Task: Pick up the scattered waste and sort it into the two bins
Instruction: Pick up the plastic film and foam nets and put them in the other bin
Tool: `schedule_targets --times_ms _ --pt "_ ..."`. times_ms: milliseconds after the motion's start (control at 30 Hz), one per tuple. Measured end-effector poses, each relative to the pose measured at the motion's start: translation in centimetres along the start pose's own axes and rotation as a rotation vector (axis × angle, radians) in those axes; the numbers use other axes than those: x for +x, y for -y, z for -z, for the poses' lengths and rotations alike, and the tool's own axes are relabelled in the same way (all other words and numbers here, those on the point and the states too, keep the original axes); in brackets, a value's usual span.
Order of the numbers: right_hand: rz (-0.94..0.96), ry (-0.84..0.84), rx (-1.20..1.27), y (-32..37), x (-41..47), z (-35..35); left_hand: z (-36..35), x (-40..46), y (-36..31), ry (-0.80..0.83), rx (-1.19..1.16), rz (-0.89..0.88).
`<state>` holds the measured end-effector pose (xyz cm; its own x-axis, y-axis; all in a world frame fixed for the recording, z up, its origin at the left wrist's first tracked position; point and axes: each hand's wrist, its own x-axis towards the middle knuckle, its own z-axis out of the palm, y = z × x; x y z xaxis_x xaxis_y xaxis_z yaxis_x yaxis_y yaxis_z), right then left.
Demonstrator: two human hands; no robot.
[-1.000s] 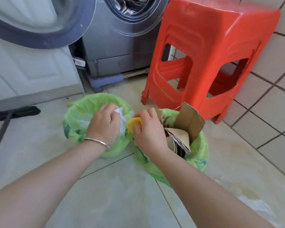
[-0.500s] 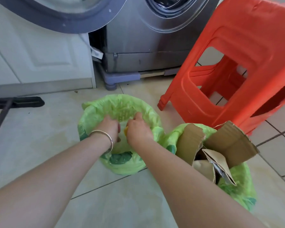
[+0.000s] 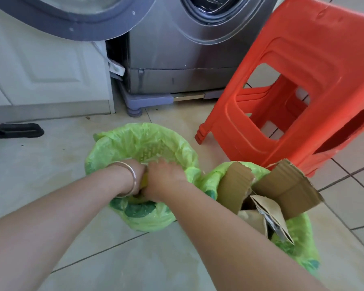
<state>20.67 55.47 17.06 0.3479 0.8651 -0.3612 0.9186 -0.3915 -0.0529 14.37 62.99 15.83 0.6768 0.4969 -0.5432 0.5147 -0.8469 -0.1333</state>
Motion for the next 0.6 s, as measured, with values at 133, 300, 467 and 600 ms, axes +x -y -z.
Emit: schedule_targets --times_ms 133,300,467,600 --pt "0.07 -0.249 -0.026 -1.4 -3.7 1.1 2.6 -3.5 -1.5 -0.015 0.103 0.081" --pt "0.018 -0.706 0.291 -6.3 -10.5 0.9 7.7 -7.6 -7.9 -0.382 0.041 0.096" --pt "-0.276 -0.822 0.739 -14.2 -22.2 -3.5 8.0 -11.8 -21.7 -0.54 -0.223 -0.219" --pt "-0.537 -0.732 0.894 -20.5 -30.5 -9.1 4.8 -12.3 -33.6 -0.472 -0.25 -0.411"
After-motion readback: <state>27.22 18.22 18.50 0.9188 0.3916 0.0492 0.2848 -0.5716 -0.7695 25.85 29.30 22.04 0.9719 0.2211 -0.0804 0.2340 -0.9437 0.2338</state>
